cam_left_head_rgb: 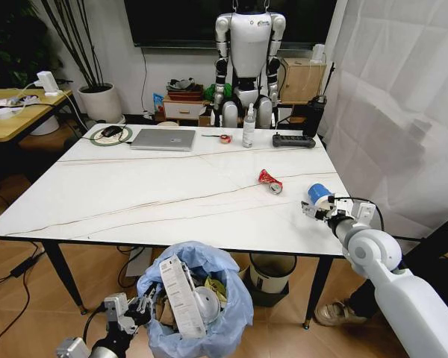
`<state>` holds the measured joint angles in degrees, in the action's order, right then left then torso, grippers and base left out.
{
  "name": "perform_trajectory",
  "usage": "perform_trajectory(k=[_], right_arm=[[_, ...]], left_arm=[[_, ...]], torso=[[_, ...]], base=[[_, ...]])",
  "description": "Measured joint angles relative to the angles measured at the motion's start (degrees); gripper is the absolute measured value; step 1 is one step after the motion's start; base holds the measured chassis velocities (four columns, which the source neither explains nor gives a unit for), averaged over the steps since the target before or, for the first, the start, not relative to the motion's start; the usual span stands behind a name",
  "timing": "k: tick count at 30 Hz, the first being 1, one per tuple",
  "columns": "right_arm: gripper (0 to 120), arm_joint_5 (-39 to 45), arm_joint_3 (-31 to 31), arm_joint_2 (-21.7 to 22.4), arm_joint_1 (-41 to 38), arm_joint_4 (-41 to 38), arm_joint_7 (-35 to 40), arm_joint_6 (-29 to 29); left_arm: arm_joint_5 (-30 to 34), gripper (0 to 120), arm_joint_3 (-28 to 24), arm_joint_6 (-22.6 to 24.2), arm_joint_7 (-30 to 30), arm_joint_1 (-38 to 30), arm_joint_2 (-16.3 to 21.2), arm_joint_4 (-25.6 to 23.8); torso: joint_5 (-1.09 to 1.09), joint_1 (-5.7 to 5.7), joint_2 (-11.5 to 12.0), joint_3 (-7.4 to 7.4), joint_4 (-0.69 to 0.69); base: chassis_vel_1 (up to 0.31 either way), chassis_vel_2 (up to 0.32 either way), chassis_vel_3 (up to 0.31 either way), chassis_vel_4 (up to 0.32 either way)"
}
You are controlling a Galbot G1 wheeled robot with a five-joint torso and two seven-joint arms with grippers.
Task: Pick up the trash bin and place the trash from the table into it.
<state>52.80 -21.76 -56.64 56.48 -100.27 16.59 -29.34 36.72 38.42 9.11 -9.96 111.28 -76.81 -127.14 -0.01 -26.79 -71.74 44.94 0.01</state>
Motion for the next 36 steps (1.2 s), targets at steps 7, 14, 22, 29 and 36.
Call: perform_trajectory(k=[7, 14, 22, 29, 36], right_arm=[[63, -0.05, -0.15, 0.41, -0.14, 0.56, -1.58, 1.04], [36, -0.12, 0.15, 0.29, 0.06, 0.91, -2.32, 1.58], [8, -0.33, 0.47, 0.07, -0.13, 1.49, -2.72, 1.91], [0, -0.69, 0.53, -0.04, -0.05, 1.75, -2.96, 2.24], [0, 0.32, -0.86, 0.58, 0.62, 0.14, -5.49, 4.08]], left_arm=[[0.05, 1, 0.09, -0.01, 0.02, -0.10, -0.03, -0.02], [0.12, 1, 0.01, -0.01, 0.04, -0.22, -0.02, 0.22], [0.18, 1, 0.01, -0.01, 0.07, -0.13, 0.00, 0.20], [0.18, 1, -0.14, -0.01, 0.07, -0.17, 0.05, 0.21], [0.23, 1, -0.24, -0.01, 0.08, -0.21, 0.30, 0.25]], torso=[[0.01, 0.00, 0.00, 0.00, -0.01], [0.01, 0.00, 0.00, 0.00, -0.01], [0.01, 0.00, 0.00, 0.00, -0.01], [0.01, 0.00, 0.00, 0.00, -0.01], [-0.02, 0.00, 0.00, 0.00, 0.00]], base=[[0.000, 0.000, 0.000, 0.000], [0.000, 0.000, 0.000, 0.000], [0.000, 0.000, 0.000, 0.000], [0.000, 0.000, 0.000, 0.000], [0.000, 0.000, 0.000, 0.000]])
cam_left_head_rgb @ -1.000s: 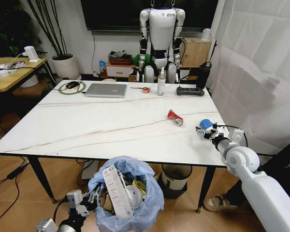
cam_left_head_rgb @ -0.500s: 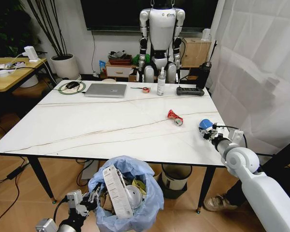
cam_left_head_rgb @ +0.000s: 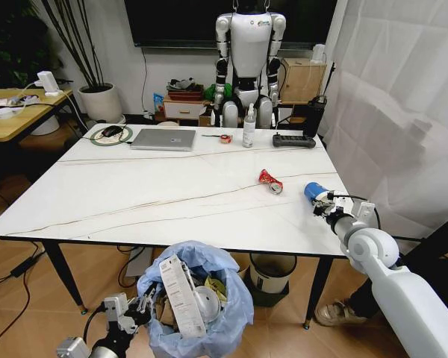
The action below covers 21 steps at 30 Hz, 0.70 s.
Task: Pick up the trash bin and place the trash from the table into it.
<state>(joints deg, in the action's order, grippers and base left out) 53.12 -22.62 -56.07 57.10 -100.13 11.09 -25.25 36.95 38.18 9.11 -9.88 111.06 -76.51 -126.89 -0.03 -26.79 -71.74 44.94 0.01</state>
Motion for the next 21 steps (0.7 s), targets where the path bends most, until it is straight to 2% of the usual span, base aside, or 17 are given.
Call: perform_trajectory(k=[4, 5, 7, 9, 14, 16, 17, 19, 21], right_arm=[[0, 3.73, -1.42, 2.03, 2.58, -6.09, -2.75, 1.84], [0, 5.57, -1.52, 3.10, 4.14, -9.40, -4.10, 2.62], [0, 8.85, -0.25, 5.75, 8.24, -20.17, -7.61, 5.20], [0, 11.10, 4.04, 7.51, 10.07, -28.18, -8.85, 6.73], [0, 12.02, 7.03, 8.12, 10.07, -30.77, -8.93, 7.30], [0, 12.67, 12.71, 8.72, 9.04, -33.54, -8.90, 7.96], [0, 12.67, 12.71, 8.72, 9.04, -33.54, -8.90, 7.96], [0, 11.93, 19.56, 8.81, 7.70, -34.78, -8.36, 8.33], [0, 10.72, 23.08, 9.00, 8.14, -34.90, -8.06, 8.50]], left_arm=[[0.26, 1, 0.06, 0.00, 0.01, 0.00, 0.28, -0.04], [0.35, 1, 0.08, 0.00, 0.02, 0.01, 0.41, -0.06], [0.48, 1, 0.08, 0.05, 0.07, 0.01, 0.55, -0.16], [0.61, 1, 0.08, 0.12, 0.11, 0.07, 0.52, -0.32], [0.64, 1, 0.10, 0.14, 0.12, 0.12, 0.51, -0.41], [0.66, 1, 0.28, 0.16, 0.13, 0.17, 0.48, -0.64], [0.66, 1, 0.28, 0.16, 0.13, 0.17, 0.48, -0.64], [0.68, 1, 0.44, 0.18, 0.14, 0.29, 0.33, -1.03], [0.73, 1, 0.55, 0.19, 0.17, 0.27, 0.27, -1.16]], torso=[[0.07, 0.00, -0.01, -0.01, 0.00], [0.02, 0.00, 0.00, 0.00, -0.02], [0.08, 0.02, -0.02, -0.02, -0.02], [0.03, 0.02, -0.02, -0.02, -0.01], [0.05, 0.02, -0.02, -0.02, -0.01], [0.03, 0.02, -0.02, -0.02, -0.01], [0.03, 0.02, -0.02, -0.02, -0.01], [0.03, 0.02, -0.02, -0.01, 0.00], [0.03, 0.01, -0.02, -0.01, 0.01]], base=[[0.000, 0.000, 0.000, 0.000], [0.000, 0.000, 0.000, 0.000], [0.000, 0.000, 0.000, 0.000], [0.000, 0.000, 0.000, 0.000], [0.000, 0.000, 0.000, 0.000], [0.000, 0.000, 0.000, 0.000], [0.000, 0.000, 0.000, 0.000], [0.000, 0.000, 0.000, 0.000], [0.000, 0.000, 0.000, 0.000]])
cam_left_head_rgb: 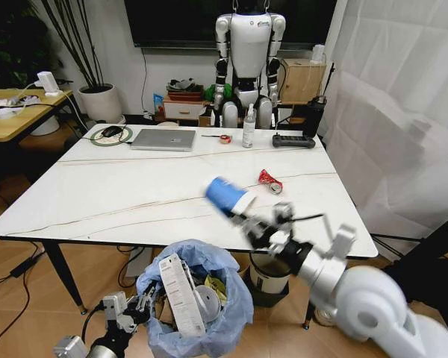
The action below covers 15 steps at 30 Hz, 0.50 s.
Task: Pick up the trash bin and place the trash from the table into it.
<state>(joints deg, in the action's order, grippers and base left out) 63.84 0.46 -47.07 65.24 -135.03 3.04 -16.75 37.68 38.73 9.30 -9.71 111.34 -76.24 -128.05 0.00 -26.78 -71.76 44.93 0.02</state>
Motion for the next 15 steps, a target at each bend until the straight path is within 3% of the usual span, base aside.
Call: perform_trajectory(k=[15], right_arm=[[0, -2.01, 5.43, 2.90, 4.96, -1.12, 0.69, 0.40]], left_arm=[[0.47, 1, -0.05, 0.34, 0.52, -0.52, 0.12, 0.11]], torso=[[0.00, 0.00, 0.01, 0.00, -0.01]], base=[[0.000, 0.000, 0.000, 0.000]])
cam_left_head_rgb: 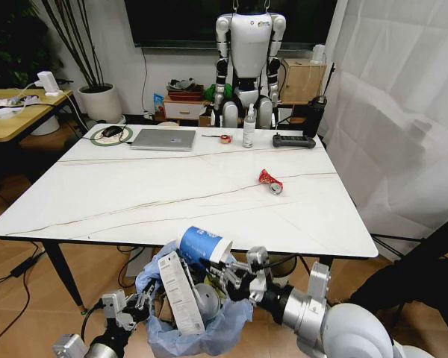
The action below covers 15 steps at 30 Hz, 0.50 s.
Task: Pick up the trash bin and place the trash from the table into it.
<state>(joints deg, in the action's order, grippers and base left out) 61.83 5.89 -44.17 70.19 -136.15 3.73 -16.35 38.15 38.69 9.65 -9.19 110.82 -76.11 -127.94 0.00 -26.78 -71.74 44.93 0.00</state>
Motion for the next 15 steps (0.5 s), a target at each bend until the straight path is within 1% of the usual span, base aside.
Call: perform_trajectory(k=[9, 15], right_arm=[[0, -2.02, 2.97, -0.61, 1.76, 1.55, 0.46, -0.07], [0, -2.83, 3.85, -1.08, 2.09, 2.43, 0.81, -0.20]], left_arm=[[-0.01, 1, -0.07, 0.08, 0.09, -0.12, -0.27, 0.08], [-0.02, 1, -0.09, 0.13, 0.15, -0.21, -0.22, 0.08]], torso=[[0.00, 0.00, 0.00, 0.00, 0.00], [0.00, 0.00, 0.00, 0.00, 0.00]], base=[[0.000, 0.000, 0.000, 0.000], [0.000, 0.000, 0.000, 0.000]])
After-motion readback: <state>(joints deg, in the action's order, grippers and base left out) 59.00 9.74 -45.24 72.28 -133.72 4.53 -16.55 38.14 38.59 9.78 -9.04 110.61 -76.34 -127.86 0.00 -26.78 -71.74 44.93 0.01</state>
